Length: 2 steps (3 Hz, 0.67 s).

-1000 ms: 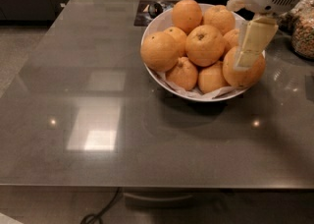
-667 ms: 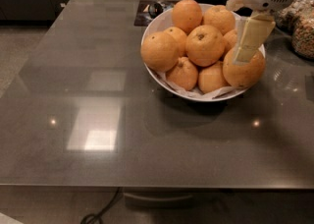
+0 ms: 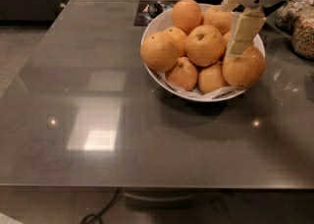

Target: Pick orange from white bowl

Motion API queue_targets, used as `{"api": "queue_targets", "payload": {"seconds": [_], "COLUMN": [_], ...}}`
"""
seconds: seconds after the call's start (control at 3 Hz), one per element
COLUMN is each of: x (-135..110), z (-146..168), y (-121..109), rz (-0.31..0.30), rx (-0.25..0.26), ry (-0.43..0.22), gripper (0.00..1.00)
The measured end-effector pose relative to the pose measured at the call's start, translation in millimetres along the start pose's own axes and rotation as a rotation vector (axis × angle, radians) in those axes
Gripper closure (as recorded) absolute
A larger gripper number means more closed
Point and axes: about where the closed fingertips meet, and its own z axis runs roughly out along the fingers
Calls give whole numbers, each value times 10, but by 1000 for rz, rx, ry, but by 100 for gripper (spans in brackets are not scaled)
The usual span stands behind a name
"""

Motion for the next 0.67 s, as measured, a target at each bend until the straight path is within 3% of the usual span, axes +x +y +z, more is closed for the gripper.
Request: {"api": "queue_targets", "payload": {"seconds": [0.67], "x": [-325], "z": [142], "y": [-144], "rz": [-62], "rx": [-30], "ry": [-45], "gripper": [28]}}
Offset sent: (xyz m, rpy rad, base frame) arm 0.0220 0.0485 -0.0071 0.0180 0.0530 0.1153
